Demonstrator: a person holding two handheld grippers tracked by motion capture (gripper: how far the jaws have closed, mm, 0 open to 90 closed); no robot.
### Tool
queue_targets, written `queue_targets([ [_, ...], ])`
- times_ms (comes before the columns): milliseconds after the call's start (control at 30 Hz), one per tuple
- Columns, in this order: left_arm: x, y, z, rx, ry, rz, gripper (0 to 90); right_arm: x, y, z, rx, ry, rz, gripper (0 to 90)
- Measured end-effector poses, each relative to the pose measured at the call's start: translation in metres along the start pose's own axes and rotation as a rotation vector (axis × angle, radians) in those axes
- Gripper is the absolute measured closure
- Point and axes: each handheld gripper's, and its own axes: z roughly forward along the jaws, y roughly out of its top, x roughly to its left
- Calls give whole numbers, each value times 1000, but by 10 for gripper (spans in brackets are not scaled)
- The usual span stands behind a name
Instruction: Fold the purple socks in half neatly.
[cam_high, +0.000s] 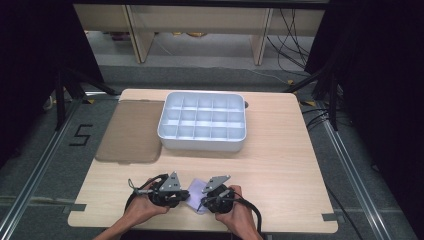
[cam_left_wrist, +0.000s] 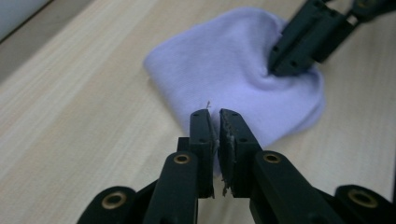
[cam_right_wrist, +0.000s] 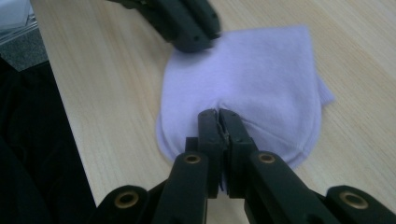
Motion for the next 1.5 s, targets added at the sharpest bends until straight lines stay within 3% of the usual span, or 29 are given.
queue_targets([
  [67,3,3,1,4,17,4,804,1,1,1,0,9,-6,883],
  [133,7,4,0,-8,12,-25,776,1,1,1,-1,-2,3,883],
  [233,11,1,-5,-39,-19,-99,734,1,0,2,-20,-3,-5,883],
  [267,13,-1,-9,-26,-26,-103,716,1,0,2,-22,2,-3,882],
  [333,11,-4,-11,-44,-29,-180,664,0,0,2,-12,8,-5,883],
  [400,13,-7,-11,-39,-38,-229,622,1,0,3,-24,14,-10,883],
  [467,17,-7,-7,-30,-40,-248,586,1,0,2,-22,10,-9,883],
  [500,17,-7,-4,-35,-50,-279,585,1,0,2,-21,-2,-8,882],
  [567,16,-5,0,-29,-52,-291,589,0,0,2,-17,12,-27,882],
  [600,17,-5,1,-8,-47,-247,595,0,0,2,-17,12,-26,882],
  [700,15,-3,4,-14,-58,-262,639,1,0,1,-16,4,-9,882],
  [733,14,-3,4,-11,-59,-257,653,1,0,1,-17,2,-12,882],
  [767,13,-4,5,-19,-70,-277,682,0,0,2,-18,13,-29,882],
  [833,13,-5,5,-26,-83,-288,728,1,0,3,-26,4,-10,875],
  [867,15,-6,5,-33,-89,-278,760,0,1,2,-23,12,-25,870],
  [900,15,-7,4,-45,-88,-283,790,0,1,0,-26,6,-5,865],
  [967,12,-5,3,-51,-41,-240,832,-3,5,-6,-79,30,11,868],
  [1000,11,-2,2,-52,-44,-215,837,-4,8,-9,-110,20,2,871],
  [1100,8,3,-1,-69,-58,-197,841,-2,16,-9,-143,43,-9,879],
  [1167,9,3,-2,-58,-51,-177,842,4,18,-2,-118,67,-25,879],
  [1233,9,3,-4,-66,-61,-186,843,8,19,8,-70,82,-50,884],
  [1267,7,4,-5,-75,-63,-198,843,10,18,13,-43,66,-61,887],
  [1300,6,5,-7,-72,-61,-178,844,12,16,19,-32,50,-59,892],
  [1333,5,6,-8,-73,-56,-150,844,12,17,18,-31,56,-56,892],
  [1400,3,8,-10,-78,-54,-143,843,10,20,16,-32,51,-71,892],
  [1467,3,9,-11,-81,-53,-136,843,5,21,10,-67,54,-38,892],
  [1500,3,9,-11,-73,-46,-145,843,2,21,5,-74,27,-21,892],
])
